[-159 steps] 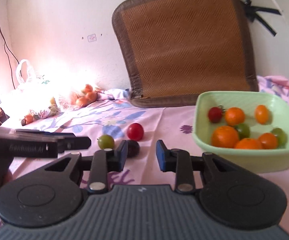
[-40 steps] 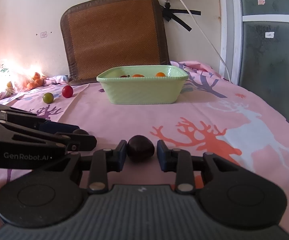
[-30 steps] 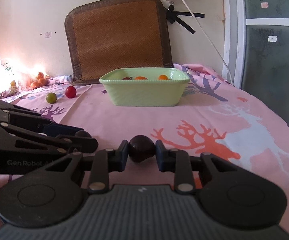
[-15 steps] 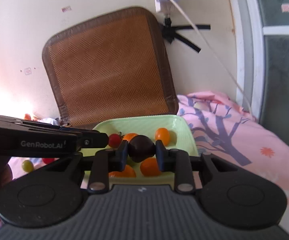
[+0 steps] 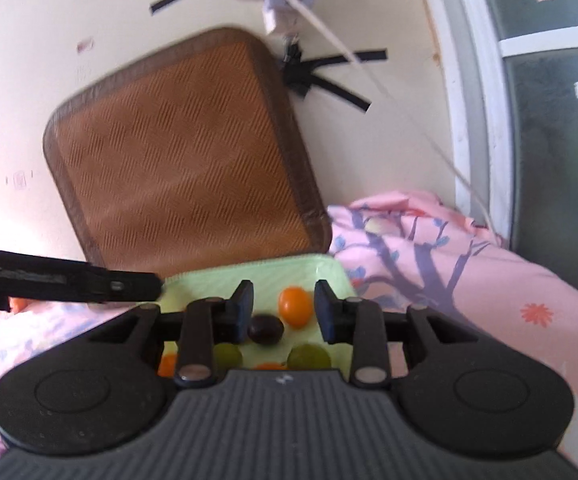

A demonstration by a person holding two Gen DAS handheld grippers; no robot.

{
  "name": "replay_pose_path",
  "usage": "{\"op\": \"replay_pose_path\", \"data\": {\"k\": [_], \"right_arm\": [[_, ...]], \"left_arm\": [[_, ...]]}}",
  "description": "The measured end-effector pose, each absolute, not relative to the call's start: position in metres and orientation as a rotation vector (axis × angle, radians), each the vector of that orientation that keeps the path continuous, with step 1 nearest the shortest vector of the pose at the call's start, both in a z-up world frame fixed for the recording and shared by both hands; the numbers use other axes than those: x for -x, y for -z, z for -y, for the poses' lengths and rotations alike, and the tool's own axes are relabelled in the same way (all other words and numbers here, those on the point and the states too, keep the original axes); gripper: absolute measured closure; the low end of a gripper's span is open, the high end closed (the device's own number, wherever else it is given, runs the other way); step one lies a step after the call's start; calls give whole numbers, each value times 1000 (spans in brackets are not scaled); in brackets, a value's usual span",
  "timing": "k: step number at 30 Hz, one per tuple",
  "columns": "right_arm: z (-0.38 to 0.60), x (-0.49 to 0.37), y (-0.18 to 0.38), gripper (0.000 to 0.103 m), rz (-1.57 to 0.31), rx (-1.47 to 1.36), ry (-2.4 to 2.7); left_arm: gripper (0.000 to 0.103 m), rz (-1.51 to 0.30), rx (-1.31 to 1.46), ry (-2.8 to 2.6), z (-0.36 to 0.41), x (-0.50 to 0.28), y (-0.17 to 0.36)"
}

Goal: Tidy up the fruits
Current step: 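Carry the dark purple tomatoes over the green bowl and open both tools, then grasp a green tomato with the left tool while the right tool grasps a red tomato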

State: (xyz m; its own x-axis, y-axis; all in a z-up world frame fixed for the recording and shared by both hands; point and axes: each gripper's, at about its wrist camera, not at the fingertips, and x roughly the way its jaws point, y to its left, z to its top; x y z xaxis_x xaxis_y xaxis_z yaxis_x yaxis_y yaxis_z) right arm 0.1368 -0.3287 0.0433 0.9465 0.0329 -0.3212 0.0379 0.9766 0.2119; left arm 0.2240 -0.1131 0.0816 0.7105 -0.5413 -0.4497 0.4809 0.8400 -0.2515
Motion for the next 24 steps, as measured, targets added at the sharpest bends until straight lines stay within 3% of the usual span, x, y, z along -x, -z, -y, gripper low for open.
{"op": "replay_pose_path", "data": {"k": [5,9,18,21,24], "right_arm": [[325,-111,-69,67,-243,-264,-40],[296,-97,-77,67,-243,-221,-158],[197,-131,-55,67,-454,-93,-369],[178,-153,-48,67,-522,-93,-398],[162,-169,-39,67,-580,-80,-406]], "left_arm": [[67,-461,168,447,41,-190,-101],[61,-491,135,328,0,-164,-80],[44,-584,-82,350,23,-158,-22],[47,-608,-132,330,31,-164,-9],[72,-630,-71,347,21,-166,-6]]}}
